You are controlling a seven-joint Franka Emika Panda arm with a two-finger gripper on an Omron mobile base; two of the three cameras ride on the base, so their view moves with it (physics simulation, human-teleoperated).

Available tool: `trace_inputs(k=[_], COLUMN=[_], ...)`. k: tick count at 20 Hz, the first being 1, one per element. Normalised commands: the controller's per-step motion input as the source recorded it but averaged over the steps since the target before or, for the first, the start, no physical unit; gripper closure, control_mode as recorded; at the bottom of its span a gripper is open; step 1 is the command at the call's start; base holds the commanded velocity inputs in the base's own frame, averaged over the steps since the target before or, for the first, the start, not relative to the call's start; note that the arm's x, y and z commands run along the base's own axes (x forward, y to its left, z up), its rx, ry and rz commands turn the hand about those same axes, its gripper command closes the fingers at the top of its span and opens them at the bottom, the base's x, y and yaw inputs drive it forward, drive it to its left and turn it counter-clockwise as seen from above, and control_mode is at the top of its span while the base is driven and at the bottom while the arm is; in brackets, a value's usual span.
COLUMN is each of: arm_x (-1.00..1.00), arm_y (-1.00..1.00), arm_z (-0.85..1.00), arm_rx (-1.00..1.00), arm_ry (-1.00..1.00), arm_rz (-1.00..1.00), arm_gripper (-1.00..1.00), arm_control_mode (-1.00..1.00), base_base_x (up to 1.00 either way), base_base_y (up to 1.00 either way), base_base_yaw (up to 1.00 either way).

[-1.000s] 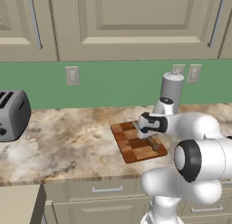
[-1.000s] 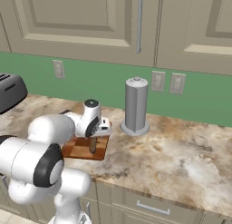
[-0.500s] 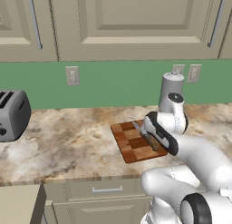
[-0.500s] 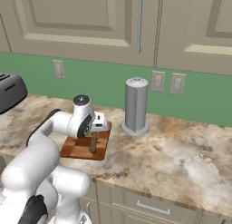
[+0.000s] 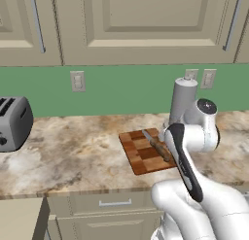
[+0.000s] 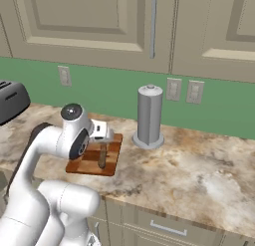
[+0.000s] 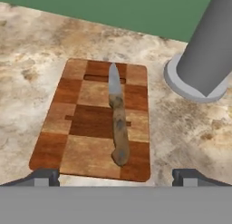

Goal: Pick up the knife from the drawer and place it on the cutting board. Then place the meat from the plate to the cutting board.

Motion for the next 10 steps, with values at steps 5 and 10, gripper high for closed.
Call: trace_inputs(k=[5, 10], arm_x=[-0.71, -0.63], arm_y=[0.00, 0.00], arm_z=[0.67, 0.70], arm_rx=[0.00, 0.00], arm_ry=[-0.19, -0.13], arm_rz=[-0.01, -0.08], arm_gripper=[-1.00, -1.00], arm_control_mode=[-1.00, -1.00], base_base_x=[0.00, 0.00], base_base_y=[0.00, 0.00], base_base_yaw=[0.00, 0.00])
